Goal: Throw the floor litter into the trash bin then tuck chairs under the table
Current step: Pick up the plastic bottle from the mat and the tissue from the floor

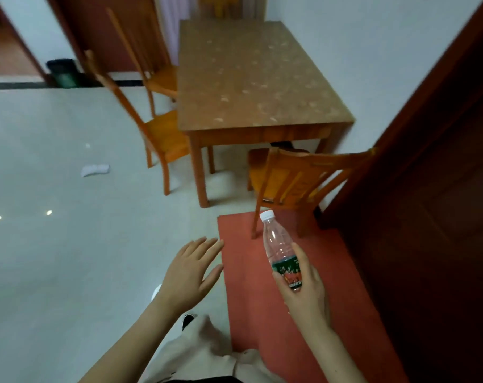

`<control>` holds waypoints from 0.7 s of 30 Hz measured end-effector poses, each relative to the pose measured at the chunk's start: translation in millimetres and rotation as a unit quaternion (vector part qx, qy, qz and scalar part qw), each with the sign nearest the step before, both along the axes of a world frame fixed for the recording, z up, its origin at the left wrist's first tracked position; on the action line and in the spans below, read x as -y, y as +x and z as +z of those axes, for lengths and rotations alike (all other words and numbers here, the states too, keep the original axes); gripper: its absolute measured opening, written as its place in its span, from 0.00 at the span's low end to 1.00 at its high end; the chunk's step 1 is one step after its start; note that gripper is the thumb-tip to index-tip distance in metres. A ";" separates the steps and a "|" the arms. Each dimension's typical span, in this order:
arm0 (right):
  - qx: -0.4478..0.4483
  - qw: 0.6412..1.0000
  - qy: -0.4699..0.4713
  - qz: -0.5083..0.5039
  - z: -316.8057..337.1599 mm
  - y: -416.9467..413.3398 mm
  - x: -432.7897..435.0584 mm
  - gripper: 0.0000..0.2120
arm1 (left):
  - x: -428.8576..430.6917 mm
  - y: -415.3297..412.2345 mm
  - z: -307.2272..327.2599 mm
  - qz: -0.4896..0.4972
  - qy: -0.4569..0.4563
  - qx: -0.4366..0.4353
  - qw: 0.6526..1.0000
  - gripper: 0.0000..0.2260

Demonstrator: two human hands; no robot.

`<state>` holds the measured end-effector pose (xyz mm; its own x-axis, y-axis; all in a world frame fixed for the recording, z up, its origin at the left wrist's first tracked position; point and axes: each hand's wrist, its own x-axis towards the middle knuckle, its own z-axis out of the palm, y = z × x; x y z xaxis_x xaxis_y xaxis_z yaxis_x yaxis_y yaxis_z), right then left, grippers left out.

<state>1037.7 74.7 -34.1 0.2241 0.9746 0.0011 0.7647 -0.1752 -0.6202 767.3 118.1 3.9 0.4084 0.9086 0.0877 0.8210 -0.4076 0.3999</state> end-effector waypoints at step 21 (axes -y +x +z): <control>-0.092 0.967 -0.022 0.236 4.3 -348.0 14.1 0.33 | 167.7 -334.4 -4.3 0.323 -0.026 0.029 0.946 0.24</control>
